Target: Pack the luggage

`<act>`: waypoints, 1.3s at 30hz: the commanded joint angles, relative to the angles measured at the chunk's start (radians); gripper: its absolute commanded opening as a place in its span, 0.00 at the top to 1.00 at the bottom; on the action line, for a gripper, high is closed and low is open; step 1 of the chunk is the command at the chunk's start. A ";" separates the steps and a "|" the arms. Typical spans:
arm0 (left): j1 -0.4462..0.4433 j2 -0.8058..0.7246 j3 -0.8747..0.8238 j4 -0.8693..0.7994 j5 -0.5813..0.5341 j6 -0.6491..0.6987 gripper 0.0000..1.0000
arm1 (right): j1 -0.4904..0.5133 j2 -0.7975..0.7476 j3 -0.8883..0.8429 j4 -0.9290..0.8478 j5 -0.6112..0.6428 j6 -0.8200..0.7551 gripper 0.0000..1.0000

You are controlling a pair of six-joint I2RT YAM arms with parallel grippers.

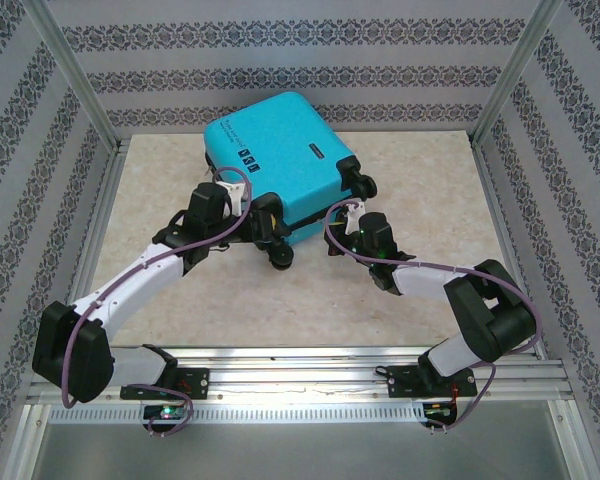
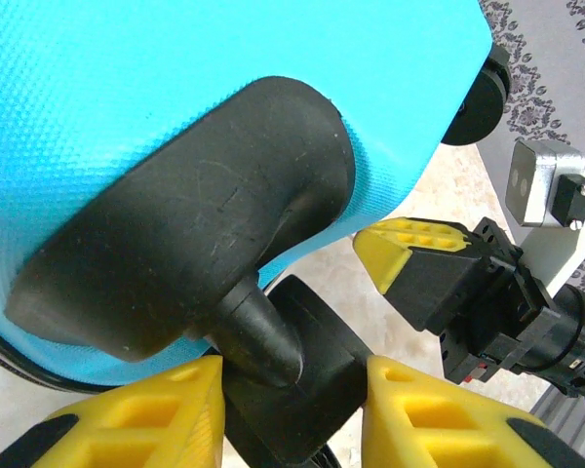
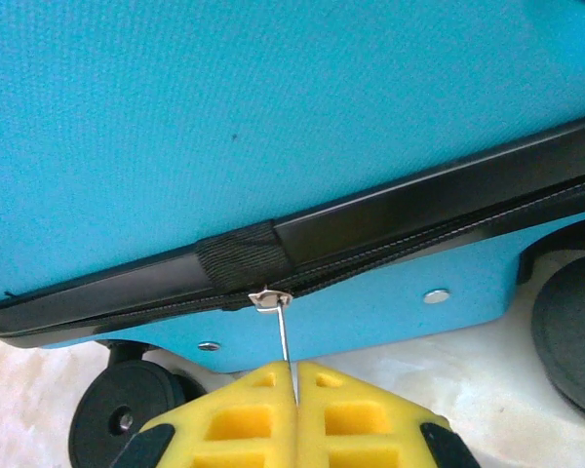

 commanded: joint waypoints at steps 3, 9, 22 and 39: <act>0.074 0.040 -0.021 -0.185 -0.187 0.059 0.65 | -0.033 -0.016 -0.007 -0.074 0.093 0.000 1.00; 0.075 0.021 -0.006 -0.182 -0.103 0.025 0.52 | -0.012 -0.019 -0.012 -0.022 0.020 -0.029 1.00; -0.016 -0.124 -0.070 -0.035 -0.025 -0.240 0.10 | 0.005 0.016 0.005 -0.010 -0.002 -0.025 1.00; -0.102 -0.038 -0.022 0.063 -0.063 -0.310 0.05 | 0.005 0.004 -0.016 -0.006 -0.002 -0.026 1.00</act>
